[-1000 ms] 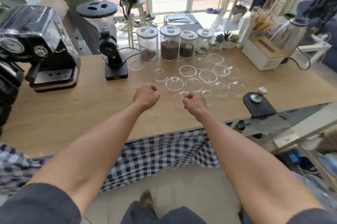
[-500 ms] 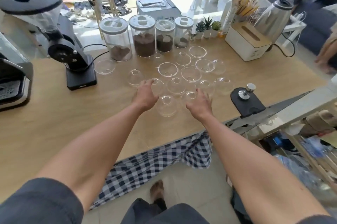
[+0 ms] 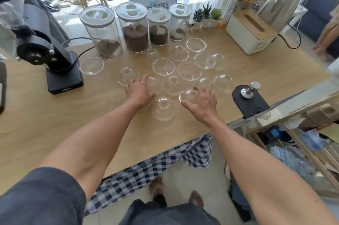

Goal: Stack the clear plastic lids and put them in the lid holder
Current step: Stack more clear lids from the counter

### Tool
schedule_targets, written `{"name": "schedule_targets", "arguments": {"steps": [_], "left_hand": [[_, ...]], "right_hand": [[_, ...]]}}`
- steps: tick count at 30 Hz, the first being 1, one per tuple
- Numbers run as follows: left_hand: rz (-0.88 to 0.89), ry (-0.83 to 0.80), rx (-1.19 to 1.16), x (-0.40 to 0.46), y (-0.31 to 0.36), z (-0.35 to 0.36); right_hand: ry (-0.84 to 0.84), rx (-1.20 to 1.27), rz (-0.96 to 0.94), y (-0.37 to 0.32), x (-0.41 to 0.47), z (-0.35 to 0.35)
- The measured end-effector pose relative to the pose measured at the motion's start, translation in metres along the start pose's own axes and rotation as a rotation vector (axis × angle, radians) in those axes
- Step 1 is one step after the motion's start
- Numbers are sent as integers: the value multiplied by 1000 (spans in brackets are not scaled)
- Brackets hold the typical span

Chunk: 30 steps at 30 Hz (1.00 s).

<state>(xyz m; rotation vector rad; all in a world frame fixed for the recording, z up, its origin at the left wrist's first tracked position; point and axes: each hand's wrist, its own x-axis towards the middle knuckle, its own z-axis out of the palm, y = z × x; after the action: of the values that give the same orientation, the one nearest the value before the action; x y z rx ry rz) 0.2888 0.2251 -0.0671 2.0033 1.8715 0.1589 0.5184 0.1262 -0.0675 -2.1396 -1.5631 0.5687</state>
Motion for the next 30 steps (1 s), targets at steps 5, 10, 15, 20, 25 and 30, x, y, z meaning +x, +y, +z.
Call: {"name": "schedule_targets", "arguments": {"steps": [5, 10, 15, 20, 25, 30], "left_hand": [[-13, 81, -83, -8, 2, -4], [-18, 196, -301, -13, -4, -21], [10, 277, -341, -30, -2, -33], [-9, 286, -386, -55, -2, -24], [17, 247, -377, -84, 13, -6], [39, 161, -324, -100, 36, 14]], "right_hand": [[21, 172, -136, -7, -5, -2], [-123, 132, -320, -30, -14, 17], [-201, 85, -421, -36, -16, 34], [-221, 56, -440, -31, -15, 37], [-129, 52, -431, -13, -12, 15], [-57, 46, -294, 16, 3, -12]]}}
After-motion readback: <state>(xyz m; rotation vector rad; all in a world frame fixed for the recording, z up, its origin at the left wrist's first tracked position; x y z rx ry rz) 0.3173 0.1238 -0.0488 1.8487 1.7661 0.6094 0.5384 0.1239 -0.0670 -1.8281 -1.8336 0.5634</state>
